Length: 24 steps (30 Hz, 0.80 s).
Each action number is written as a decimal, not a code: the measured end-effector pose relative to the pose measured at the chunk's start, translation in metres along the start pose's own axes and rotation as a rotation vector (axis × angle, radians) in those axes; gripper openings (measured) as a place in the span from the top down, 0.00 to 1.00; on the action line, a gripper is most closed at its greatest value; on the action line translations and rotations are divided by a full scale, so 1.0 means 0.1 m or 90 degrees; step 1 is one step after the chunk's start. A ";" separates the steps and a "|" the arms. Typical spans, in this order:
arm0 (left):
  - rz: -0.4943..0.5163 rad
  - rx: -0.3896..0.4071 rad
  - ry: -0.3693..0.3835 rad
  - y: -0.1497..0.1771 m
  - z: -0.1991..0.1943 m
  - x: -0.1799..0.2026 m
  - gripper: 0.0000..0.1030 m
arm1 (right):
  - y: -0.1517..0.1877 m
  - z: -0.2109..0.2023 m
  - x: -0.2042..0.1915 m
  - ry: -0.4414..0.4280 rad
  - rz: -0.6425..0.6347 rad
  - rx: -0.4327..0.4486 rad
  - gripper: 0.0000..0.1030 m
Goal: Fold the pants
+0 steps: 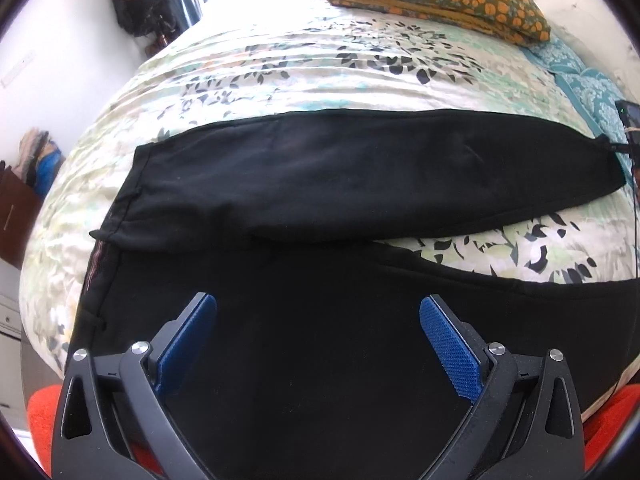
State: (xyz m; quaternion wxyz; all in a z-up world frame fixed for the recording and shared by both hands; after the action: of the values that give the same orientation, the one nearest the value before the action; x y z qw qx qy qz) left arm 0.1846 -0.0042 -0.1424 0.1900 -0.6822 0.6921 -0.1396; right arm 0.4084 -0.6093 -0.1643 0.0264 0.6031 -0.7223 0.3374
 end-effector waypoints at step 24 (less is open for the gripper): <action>-0.115 -0.114 -0.181 -1.50 1.81 -1.43 0.00 | 0.47 -0.76 -3.06 -0.276 -0.064 -0.028 0.00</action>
State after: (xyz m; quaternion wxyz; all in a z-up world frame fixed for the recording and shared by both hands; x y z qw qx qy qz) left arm 0.3996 0.1461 -0.2252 0.2111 -0.7687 0.6038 0.0041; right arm 0.4212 -0.3064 -0.2634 -0.0998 0.6960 -0.6873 0.1822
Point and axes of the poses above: each gripper's, at about its wrist camera, not at the fingertips, and z roughly the way its jaws point, x to its right, y to its underside, the point moved 5 cm from there along z, roughly the way its jaws point, and after that the axes turned 1 degree about z, right-handed, at the moved point
